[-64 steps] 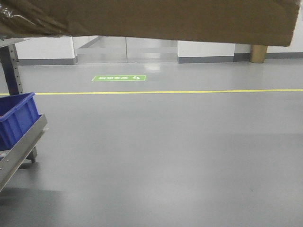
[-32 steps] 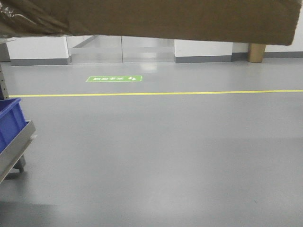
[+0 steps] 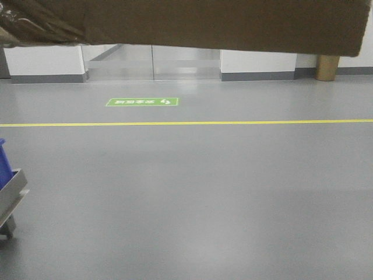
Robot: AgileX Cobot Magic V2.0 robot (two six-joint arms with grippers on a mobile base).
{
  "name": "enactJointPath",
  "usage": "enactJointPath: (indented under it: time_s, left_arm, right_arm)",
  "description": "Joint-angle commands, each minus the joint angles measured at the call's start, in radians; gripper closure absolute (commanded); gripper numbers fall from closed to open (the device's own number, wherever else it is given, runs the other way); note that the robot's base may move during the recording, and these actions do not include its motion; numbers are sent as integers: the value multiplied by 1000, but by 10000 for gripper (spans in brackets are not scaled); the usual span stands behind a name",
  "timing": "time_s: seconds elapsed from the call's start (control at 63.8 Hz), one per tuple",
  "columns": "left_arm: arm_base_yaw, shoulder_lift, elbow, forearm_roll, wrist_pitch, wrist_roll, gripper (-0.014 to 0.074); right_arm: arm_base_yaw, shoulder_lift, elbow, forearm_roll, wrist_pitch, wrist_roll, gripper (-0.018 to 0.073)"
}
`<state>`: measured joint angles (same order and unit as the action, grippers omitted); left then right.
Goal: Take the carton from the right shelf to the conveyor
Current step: 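Drive across the floor carrying the carton in both grippers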
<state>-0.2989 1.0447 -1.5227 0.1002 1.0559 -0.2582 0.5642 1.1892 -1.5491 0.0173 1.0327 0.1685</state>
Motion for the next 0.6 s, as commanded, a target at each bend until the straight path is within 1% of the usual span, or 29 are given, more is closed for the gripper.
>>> enactJointPath:
  time_s: [0.0,0.58]
  left_arm:
    - [3,-10,-14,69,-58,17,613]
    - [3,-10,-14,69,-58,17,613]
  right_arm:
    - [-4,-19,-2,-32,6,-36,626]
    - [-4,-12,-2,-31,-4,-36,626]
